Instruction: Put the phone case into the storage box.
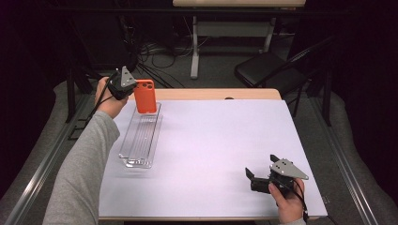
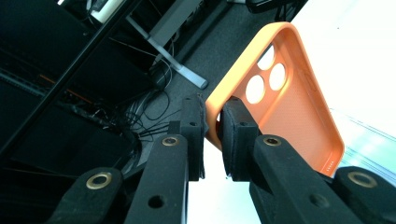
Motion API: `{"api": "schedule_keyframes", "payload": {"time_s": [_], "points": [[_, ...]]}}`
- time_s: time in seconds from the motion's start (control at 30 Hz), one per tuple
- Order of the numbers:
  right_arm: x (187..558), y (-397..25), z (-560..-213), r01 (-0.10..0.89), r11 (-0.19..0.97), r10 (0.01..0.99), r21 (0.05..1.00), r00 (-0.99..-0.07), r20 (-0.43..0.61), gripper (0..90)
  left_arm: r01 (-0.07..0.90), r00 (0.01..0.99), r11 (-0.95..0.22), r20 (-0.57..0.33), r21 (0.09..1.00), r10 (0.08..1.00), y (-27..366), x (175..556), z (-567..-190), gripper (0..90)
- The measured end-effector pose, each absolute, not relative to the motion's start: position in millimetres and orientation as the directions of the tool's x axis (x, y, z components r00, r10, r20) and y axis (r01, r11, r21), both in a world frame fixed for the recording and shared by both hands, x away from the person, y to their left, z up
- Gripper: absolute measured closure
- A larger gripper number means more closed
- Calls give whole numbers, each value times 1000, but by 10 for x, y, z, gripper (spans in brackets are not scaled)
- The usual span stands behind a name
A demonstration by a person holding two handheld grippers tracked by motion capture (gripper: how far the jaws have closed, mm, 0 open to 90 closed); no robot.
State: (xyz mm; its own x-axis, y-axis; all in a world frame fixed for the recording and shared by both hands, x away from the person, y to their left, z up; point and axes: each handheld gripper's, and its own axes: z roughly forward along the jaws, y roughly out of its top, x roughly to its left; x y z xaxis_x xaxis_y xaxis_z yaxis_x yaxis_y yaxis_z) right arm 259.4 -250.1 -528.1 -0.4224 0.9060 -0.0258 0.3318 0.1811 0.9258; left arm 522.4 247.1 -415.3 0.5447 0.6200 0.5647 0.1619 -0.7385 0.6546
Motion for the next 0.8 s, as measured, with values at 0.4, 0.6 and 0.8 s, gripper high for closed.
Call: {"api": "schedule_keyframes", "payload": {"time_s": [0.4,0.6,0.8], "points": [[2596,-2498,-5285,330,185,904,926,-426,-29,0,164,535,-732,564,661,629,2458,5220,-4224,807],[2601,-2500,-5299,337,184,904,924,-426,-25,0,168,535,-733,563,659,630,2469,5227,-4279,806],[2607,-2497,-5311,338,188,903,922,-428,-28,0,169,535,-731,561,662,632,2467,5233,-4331,807]]}}
